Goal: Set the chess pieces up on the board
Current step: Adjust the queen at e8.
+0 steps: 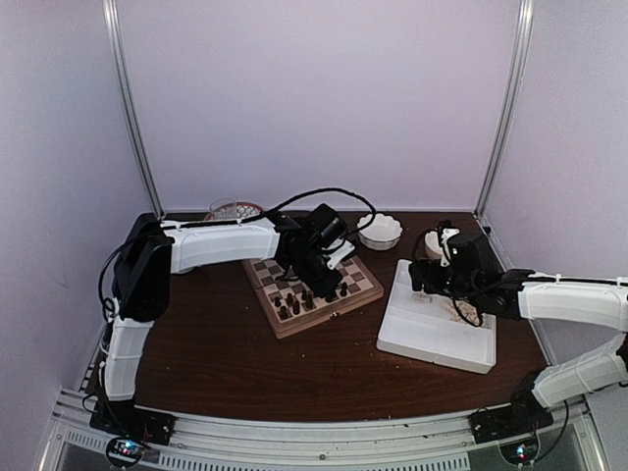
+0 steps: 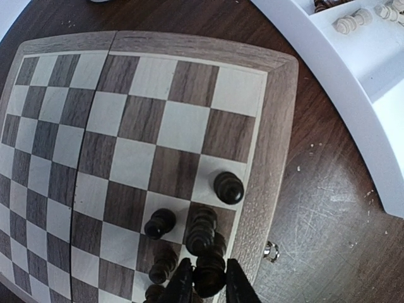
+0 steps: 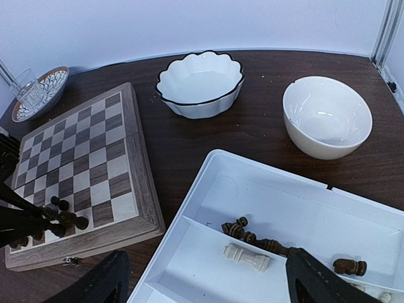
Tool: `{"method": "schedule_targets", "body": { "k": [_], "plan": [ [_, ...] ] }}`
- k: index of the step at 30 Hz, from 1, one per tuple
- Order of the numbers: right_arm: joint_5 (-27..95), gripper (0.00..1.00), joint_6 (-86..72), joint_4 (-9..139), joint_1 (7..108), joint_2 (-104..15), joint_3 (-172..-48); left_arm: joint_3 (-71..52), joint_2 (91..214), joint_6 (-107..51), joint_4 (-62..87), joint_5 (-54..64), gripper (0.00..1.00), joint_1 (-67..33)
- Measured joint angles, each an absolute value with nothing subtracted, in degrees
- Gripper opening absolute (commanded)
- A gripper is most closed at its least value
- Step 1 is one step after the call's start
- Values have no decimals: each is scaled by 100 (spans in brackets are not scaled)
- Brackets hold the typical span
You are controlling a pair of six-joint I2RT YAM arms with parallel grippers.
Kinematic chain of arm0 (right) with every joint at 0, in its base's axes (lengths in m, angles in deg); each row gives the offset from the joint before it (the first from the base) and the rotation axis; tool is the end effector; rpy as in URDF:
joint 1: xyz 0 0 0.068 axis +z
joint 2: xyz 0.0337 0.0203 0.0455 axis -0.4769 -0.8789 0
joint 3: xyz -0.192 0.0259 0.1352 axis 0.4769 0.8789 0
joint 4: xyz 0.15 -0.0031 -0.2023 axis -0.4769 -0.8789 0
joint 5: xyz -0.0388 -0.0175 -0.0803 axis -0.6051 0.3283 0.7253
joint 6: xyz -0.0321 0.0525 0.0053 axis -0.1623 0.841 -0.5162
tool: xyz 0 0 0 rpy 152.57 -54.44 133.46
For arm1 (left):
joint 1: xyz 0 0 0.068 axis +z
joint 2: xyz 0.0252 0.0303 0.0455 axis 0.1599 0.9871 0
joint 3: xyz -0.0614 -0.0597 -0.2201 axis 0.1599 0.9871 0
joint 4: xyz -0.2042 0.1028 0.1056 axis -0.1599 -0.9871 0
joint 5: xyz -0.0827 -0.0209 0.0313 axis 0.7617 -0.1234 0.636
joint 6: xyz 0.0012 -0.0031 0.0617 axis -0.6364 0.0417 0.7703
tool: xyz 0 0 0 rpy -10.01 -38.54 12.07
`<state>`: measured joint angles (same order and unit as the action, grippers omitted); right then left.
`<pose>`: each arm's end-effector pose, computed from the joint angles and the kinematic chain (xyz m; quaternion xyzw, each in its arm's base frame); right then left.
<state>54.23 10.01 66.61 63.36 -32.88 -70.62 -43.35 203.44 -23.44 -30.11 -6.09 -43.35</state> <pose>0.2287 0.1468 0.1835 -0.0294 0.8709 0.1510 0.4667 0.2780 -0.3593 0.1649 0.3697 0.8938 -0.1062 0.2305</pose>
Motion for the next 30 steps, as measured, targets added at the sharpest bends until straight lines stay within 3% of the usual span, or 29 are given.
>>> {"method": "schedule_targets", "body": {
  "k": [30],
  "plan": [
    [5384, 88, 1001, 6663, 6336, -3304, -7062, -3902, 20027, -2346, -3038, -808, 16, -4335]
  ]
}}
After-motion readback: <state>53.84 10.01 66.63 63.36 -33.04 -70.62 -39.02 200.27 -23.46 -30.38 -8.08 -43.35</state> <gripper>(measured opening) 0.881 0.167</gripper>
